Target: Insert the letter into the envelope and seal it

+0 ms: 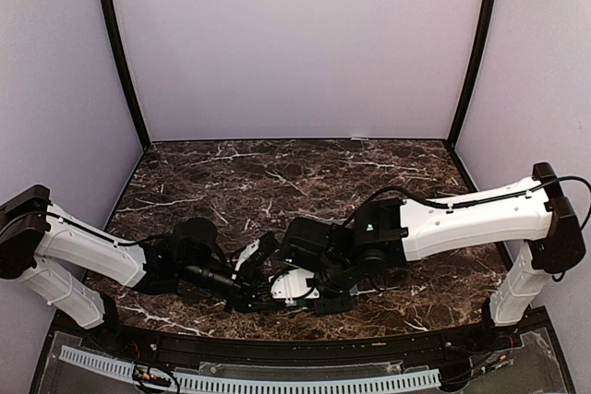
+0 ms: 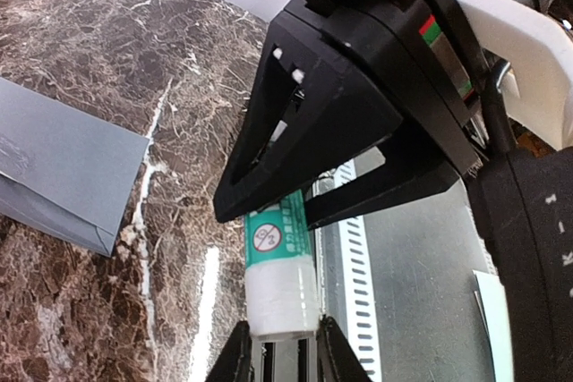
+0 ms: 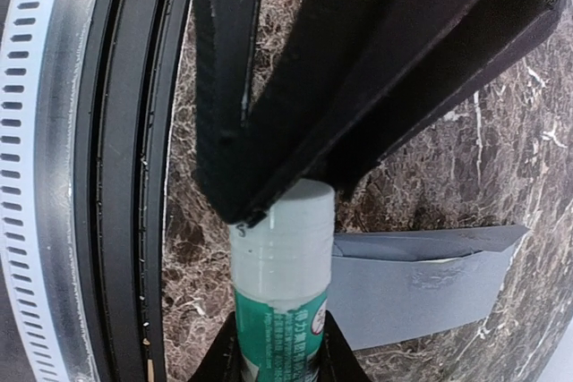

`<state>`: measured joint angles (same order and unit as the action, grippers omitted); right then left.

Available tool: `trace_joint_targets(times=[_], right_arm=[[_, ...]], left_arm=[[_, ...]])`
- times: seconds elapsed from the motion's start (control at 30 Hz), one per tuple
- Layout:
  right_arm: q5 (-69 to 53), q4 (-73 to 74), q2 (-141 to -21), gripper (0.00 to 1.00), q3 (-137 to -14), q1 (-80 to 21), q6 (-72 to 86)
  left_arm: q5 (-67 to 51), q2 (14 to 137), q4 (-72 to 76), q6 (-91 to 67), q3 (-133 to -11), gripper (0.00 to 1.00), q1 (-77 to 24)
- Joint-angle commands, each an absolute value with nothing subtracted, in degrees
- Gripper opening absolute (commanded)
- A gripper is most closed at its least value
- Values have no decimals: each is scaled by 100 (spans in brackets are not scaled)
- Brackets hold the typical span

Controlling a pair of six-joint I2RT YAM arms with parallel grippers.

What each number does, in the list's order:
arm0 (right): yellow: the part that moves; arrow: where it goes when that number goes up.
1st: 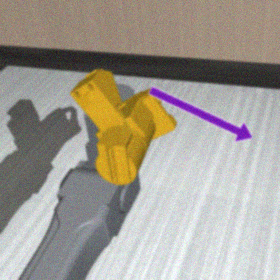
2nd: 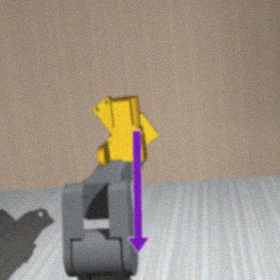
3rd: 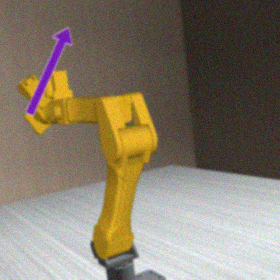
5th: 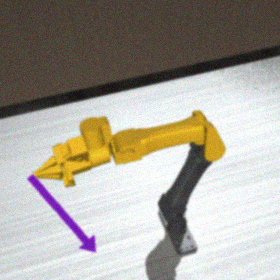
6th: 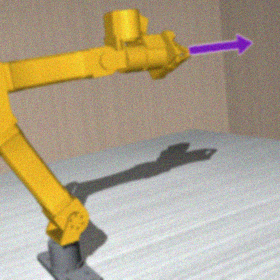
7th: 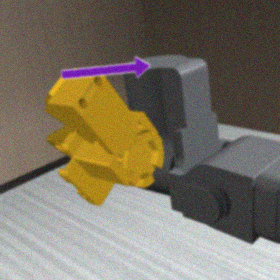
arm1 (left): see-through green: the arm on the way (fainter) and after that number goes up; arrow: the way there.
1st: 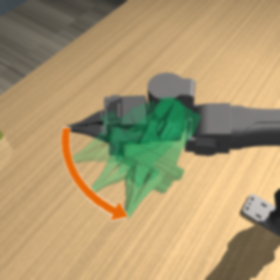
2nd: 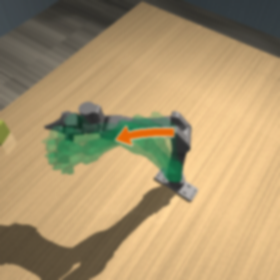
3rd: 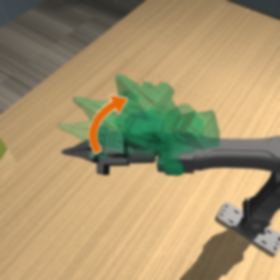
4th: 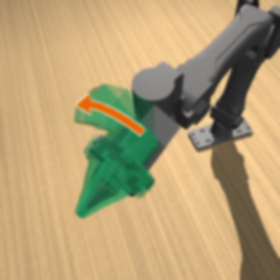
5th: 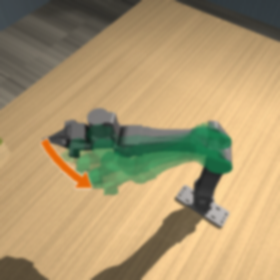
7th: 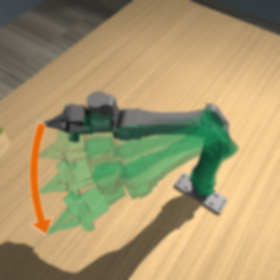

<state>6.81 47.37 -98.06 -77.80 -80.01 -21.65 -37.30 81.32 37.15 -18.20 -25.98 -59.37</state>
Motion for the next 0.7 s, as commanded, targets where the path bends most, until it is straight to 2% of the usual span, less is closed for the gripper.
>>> trace_joint_targets(times=[0.0,0.4,0.67], right_arm=[[-790,2640,-9918,0,-8471,-8162,-1866],[-2316,2007,-9896,0,-8468,-7750,-883],[-2603,1432,-9857,0,-8264,-7616,-127]], left_arm=[[-3279,8135,4527,-1623,-2803,7,-5983],[-3175,8009,4520,-1490,-2759,7,-6076],[-3088,7916,4657,-1477,-2699,6,-6128]])
